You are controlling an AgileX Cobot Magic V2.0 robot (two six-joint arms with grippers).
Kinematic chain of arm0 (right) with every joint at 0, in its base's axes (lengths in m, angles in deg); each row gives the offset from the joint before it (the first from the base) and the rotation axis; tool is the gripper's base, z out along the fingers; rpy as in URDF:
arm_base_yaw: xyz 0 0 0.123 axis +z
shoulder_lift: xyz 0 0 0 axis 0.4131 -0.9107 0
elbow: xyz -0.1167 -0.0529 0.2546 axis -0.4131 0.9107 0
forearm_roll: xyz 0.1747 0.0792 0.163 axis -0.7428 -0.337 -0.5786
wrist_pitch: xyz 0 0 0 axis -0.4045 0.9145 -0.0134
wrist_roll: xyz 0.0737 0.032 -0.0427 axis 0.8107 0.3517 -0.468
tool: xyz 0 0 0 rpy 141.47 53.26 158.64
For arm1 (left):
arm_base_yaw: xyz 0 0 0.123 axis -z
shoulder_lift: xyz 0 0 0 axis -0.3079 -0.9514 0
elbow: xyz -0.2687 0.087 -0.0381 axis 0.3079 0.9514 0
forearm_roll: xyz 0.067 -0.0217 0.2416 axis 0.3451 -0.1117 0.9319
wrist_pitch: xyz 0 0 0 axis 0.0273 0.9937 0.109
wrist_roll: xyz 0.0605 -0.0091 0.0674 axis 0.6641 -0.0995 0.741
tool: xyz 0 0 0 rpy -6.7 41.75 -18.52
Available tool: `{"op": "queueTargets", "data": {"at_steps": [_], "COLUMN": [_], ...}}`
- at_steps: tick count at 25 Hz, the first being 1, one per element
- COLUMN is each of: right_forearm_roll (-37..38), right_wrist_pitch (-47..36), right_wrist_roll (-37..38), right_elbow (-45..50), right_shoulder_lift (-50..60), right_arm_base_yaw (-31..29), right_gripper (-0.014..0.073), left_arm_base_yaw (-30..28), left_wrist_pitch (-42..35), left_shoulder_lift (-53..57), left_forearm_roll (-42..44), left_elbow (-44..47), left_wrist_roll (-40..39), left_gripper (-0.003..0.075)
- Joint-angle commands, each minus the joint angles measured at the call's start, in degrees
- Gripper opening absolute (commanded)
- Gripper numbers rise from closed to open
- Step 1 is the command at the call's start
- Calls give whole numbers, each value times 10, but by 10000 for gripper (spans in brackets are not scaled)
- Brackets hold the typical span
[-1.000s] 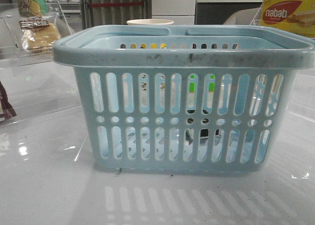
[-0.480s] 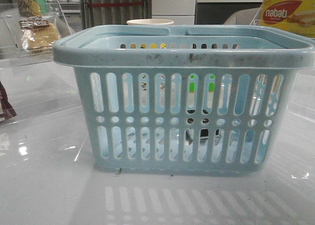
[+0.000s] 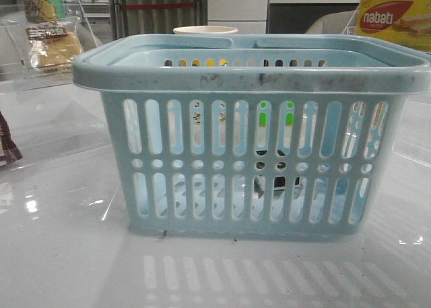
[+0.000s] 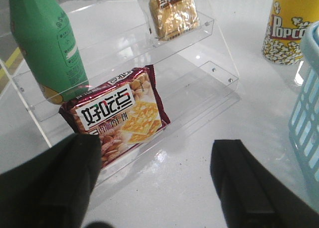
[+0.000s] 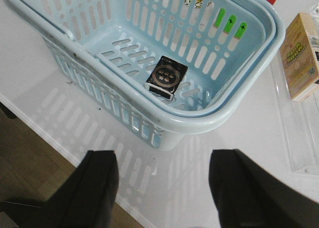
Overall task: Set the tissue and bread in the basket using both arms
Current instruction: 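Open the right gripper and withdraw it above the basket, then reach the left gripper to the packaged bread bun on the shelf and grasp it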
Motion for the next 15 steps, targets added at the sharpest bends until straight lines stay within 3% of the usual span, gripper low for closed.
{"op": "queueTargets", "data": {"at_steps": [1, 8, 15], "right_forearm_roll": [-2, -2, -2], "right_wrist_pitch": [-41, -41, -41], "right_wrist_roll": [-5, -5, -5], "right_elbow": [-15, -15, -15], "right_shoulder_lift": [1, 1, 1], "right_arm_base_yaw": [1, 1, 1], "right_gripper": [510, 510, 510], "left_arm_base_yaw": [-1, -1, -1], "left_wrist_pitch": [-49, -86, -96], "left_shoulder_lift": [-74, -289, -499], "left_forearm_roll": [-3, 2, 2], "left_elbow": [-53, -171, -359], "left_wrist_roll": [0, 0, 0], "left_gripper": [583, 583, 582]}}
